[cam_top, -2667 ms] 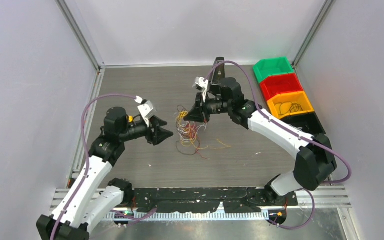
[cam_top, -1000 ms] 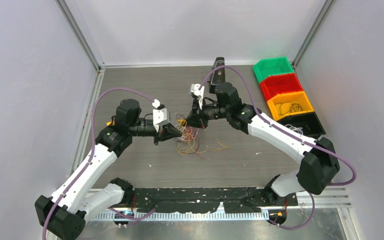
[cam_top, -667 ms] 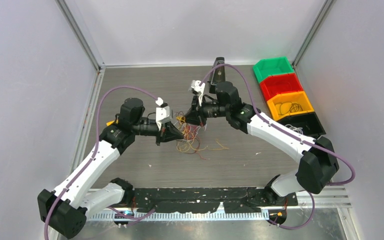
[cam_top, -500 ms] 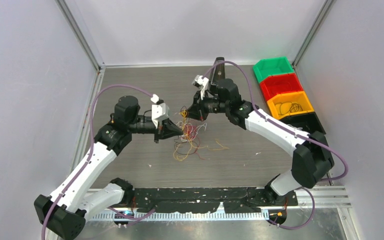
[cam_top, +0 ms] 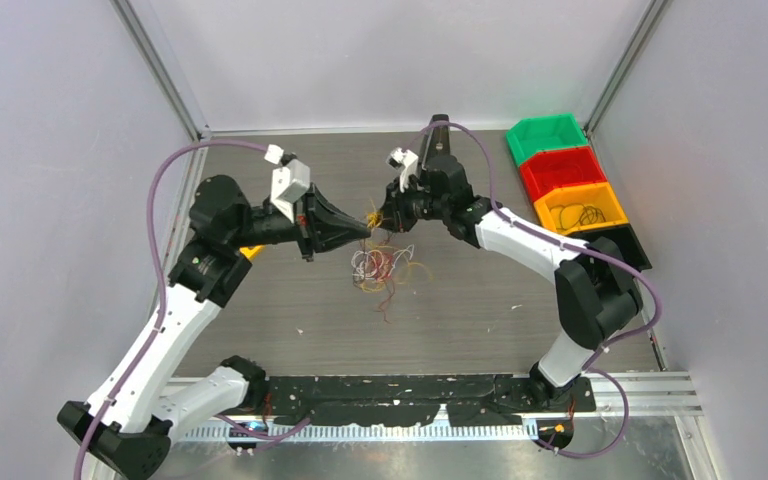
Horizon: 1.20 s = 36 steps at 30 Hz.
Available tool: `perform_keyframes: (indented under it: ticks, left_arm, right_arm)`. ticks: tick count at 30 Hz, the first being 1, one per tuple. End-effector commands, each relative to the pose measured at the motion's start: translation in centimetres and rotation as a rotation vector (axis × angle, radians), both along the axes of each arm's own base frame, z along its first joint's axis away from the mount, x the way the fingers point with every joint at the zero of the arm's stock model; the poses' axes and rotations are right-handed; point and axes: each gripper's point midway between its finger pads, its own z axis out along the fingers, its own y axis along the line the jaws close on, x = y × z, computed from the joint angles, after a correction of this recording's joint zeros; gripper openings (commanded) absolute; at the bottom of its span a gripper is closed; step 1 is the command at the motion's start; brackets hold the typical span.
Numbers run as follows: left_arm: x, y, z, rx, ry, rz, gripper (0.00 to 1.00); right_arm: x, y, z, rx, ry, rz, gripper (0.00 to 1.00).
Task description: Untangle the cables
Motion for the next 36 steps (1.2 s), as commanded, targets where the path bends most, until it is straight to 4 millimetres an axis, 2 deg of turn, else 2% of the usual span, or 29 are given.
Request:
perform_keyframes:
  ticks: [1,4,7,8,9,10,11,12,13,14,15,16,18,20,22,27,28,29,30,31,32,35,36]
  left_arm:
    - [-2.5,0.7,6.4,-0.133,-0.113,-0.055,0.0]
    - [-2.1,1.0,7.8,-0.166,-0.116,-0.025,0.0]
    - [-2.2,1.3,9.8,-0.195,-0.156,-0.008,0.0]
    - [-2.1,1.4,10.3,-0.198,-0.165,-0.002,0.0]
    - [-2.1,1.4,10.6,-0.196,-0.17,-0.001,0.0]
    - [-1.9,1.4,10.5,-0.183,-0.166,0.004,0.0]
    - [-1.7,1.4,10.0,-0.169,-0.157,0.01,0.0]
    - [-1.4,1.3,9.3,-0.154,-0.148,0.015,0.0]
    - [-1.1,1.3,8.4,-0.14,-0.136,0.022,0.0]
    - [-0.8,1.2,7.7,-0.132,-0.123,0.035,0.0]
    - [-0.3,1.2,7.0,-0.126,-0.107,0.052,0.0]
    - [0.0,1.1,6.4,-0.12,-0.094,0.062,0.0]
    - [0.5,0.9,5.5,-0.108,-0.071,0.065,0.0]
    - [0.9,0.7,5.0,-0.105,-0.046,0.066,0.0]
    - [1.1,0.5,4.6,-0.107,-0.025,0.061,0.0]
    - [1.5,0.2,4.6,-0.122,0.021,0.06,0.0]
    - [1.6,0.2,4.6,-0.126,0.028,0.058,0.0]
    - [1.6,0.1,4.8,-0.133,0.03,0.057,0.0]
    - [1.6,0.1,4.8,-0.139,0.038,0.056,0.0]
    - [1.6,0.0,4.9,-0.145,0.045,0.051,0.0]
    - [1.5,0.0,5.1,-0.151,0.048,0.045,0.0]
    - [1.3,-0.1,5.3,-0.158,0.06,0.033,0.0]
    - [1.2,-0.1,5.3,-0.156,0.063,0.028,0.0]
  right_arm:
    - [1.7,-2.2,-3.8,-0.096,0.0,-0.084,0.18]
    - [1.6,-2.5,-4.4,-0.112,-0.004,-0.078,0.18]
    - [1.8,-3.1,-6.0,-0.155,0.004,-0.07,0.13]
    - [1.9,-3.4,-6.4,-0.165,0.011,-0.071,0.15]
    - [1.6,-3.7,-6.5,-0.174,0.026,-0.048,0.23]
    - [2.0,-4.1,-5.8,-0.168,0.021,-0.046,0.28]
    - [1.3,-4.4,-4.8,-0.149,0.034,-0.016,0.37]
    - [1.7,-5.1,-3.5,-0.129,0.024,-0.018,0.42]
    - [0.7,-5.4,-1.4,-0.093,0.009,0.013,0.51]
    - [0.7,-6.0,0.2,-0.07,-0.007,0.017,0.55]
    - [-0.7,-6.3,2.5,-0.045,-0.04,0.052,0.63]
    - [-1.1,-6.6,4.1,-0.033,-0.08,0.07,0.67]
    - [-3.8,-7.3,8.6,0.027,-0.151,0.1,0.83]
    - [-5.8,-7.3,11.4,0.091,-0.178,0.123,0.91]
    - [-7.5,-7.0,13.3,0.131,-0.212,0.149,0.93]
    - [-10.7,-5.0,15.7,0.186,-0.272,0.232,0.95]
    - [-10.2,-4.7,16.1,0.185,-0.301,0.205,0.95]
    - [-10.6,-4.0,16.1,0.184,-0.318,0.212,0.96]
    - [-9.6,-3.6,16.1,0.172,-0.356,0.176,0.96]
    - [-9.6,-2.9,16.1,0.168,-0.375,0.169,0.96]
    - [-8.2,-2.4,16.2,0.172,-0.4,0.116,0.94]
    - [-6.6,-0.7,16.3,0.192,-0.437,0.067,0.86]
    - [-5.7,-0.2,16.5,0.206,-0.457,0.045,0.81]
